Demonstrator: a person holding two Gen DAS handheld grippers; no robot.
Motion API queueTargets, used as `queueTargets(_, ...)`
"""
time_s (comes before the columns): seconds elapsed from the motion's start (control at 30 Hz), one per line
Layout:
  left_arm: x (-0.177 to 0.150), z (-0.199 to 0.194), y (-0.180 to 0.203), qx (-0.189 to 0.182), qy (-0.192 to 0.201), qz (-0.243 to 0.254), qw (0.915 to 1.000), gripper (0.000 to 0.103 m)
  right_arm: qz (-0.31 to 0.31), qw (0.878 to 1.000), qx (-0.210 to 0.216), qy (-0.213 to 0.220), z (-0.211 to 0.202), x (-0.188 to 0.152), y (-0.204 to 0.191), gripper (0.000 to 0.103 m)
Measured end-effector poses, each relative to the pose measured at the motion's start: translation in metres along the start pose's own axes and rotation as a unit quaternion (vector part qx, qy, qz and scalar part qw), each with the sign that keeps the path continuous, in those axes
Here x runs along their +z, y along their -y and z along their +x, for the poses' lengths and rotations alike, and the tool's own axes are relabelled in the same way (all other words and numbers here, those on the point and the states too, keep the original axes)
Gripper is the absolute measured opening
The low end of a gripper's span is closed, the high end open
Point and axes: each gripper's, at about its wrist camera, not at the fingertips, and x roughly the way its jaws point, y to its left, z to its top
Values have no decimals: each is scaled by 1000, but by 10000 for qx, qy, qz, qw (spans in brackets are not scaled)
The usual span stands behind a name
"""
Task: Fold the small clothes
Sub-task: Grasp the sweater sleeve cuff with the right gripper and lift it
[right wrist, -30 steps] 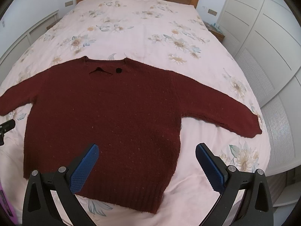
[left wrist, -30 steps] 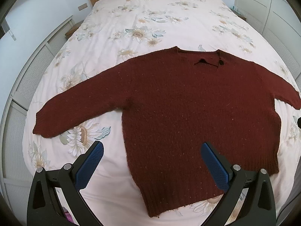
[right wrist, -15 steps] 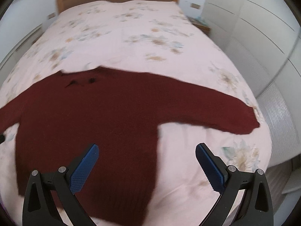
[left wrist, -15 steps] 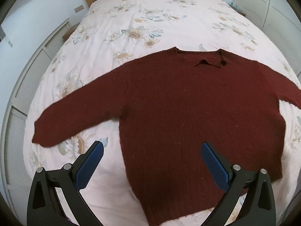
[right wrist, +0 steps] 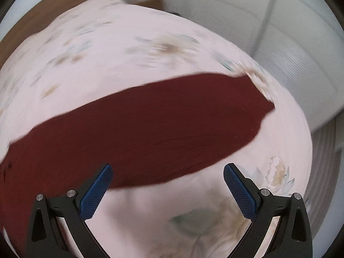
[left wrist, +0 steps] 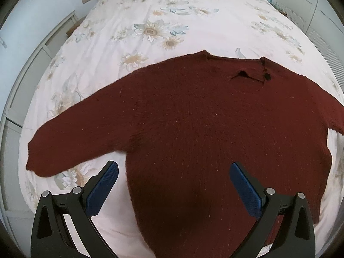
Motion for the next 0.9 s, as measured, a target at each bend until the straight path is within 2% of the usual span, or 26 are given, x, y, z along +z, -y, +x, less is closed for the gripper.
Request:
queueTargets(0.1,1,8,-3,-85,-63,-42,9999,102,636,9974,249,-231,28,10,36,102)
queueTargets(0.2,0,15,-8,-87,-130,-149,9998,102,1240,9907,309,-460,53,13,63,102)
queueTargets(0.3,-1,23,-14,46,-205,-222,9995,102,1463,9878,297,-445,63,15,73,102)
queueTargets(0.4,-1,27,-19,37,-281,-261,9993,102,1296,9905,166,-430,64,18,69,101)
queueTargets(0.5,-2,26,-22,-10,-293,-306,9991,102,1188,9919,37,-457,62,21,66,74)
queueTargets(0.57,-4,25,-24,27,-260,-305,9992,102,1201,9917,195,-411,57,26,68,27)
queueTargets(0.6,-4,24,-25,57,-256,-302,9992,102,1188,9918,258,-396,55,29,69,19)
queueTargets(0.7,-8,23,-28,28,-277,-310,9991,102,858,9956,276,-257,39,38,60,14)
queueTargets(0.8,-11,22,-33,-5,-272,-350,9990,102,441,9980,432,144,2,39,36,13)
queueTargets(0.9,-14,20,-32,163,-204,-307,9992,102,102,9967,650,476,-32,40,8,13)
